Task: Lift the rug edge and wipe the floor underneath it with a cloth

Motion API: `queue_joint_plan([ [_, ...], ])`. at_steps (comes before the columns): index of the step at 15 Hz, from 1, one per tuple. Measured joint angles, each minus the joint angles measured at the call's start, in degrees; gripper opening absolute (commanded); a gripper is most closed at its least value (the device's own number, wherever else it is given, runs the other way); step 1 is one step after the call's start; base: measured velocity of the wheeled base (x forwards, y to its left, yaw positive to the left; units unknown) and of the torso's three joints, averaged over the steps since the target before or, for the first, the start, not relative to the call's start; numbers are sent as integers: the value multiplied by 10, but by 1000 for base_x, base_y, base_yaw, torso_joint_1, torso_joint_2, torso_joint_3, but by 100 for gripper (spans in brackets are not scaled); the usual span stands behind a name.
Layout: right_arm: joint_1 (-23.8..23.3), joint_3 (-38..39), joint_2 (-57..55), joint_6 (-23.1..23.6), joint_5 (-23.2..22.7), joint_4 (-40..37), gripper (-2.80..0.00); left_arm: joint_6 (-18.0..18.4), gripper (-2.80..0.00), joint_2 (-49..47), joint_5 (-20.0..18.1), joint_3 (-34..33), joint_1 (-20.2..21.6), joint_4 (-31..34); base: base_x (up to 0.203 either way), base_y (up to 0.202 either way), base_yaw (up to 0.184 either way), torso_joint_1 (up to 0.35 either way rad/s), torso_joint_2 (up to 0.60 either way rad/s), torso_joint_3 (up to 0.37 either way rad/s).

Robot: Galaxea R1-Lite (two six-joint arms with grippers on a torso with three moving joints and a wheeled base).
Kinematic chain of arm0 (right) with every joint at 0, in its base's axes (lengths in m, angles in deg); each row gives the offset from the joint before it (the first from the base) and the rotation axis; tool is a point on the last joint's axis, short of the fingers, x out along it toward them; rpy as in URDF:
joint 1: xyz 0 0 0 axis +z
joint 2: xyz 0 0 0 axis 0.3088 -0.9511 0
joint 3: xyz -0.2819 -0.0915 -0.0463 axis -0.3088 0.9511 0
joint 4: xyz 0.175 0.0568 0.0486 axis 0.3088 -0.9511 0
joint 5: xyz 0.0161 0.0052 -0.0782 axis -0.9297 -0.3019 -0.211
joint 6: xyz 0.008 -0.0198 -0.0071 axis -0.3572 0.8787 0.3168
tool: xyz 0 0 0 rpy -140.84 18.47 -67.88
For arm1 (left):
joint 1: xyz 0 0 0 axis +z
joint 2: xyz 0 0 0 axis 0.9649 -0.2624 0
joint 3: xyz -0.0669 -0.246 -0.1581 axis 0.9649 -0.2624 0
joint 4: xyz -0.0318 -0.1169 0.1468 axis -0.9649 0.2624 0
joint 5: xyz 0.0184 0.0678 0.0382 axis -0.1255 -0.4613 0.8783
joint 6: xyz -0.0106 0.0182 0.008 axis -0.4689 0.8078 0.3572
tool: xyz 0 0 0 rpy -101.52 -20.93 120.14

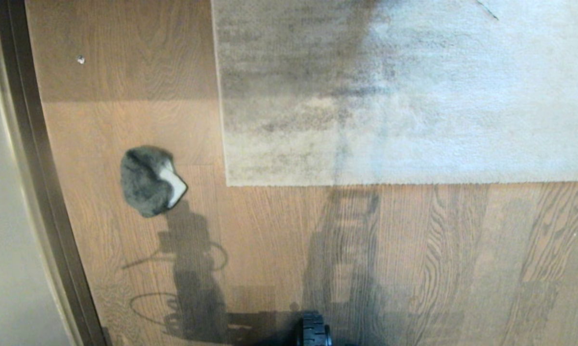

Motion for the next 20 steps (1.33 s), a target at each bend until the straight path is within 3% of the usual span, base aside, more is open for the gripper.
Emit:
queue_joint_plan([
  [20, 0, 0, 0, 0, 0, 0, -280, 5, -280, 0, -2, 0, 0, 0, 0, 0, 0, 0, 0, 0],
])
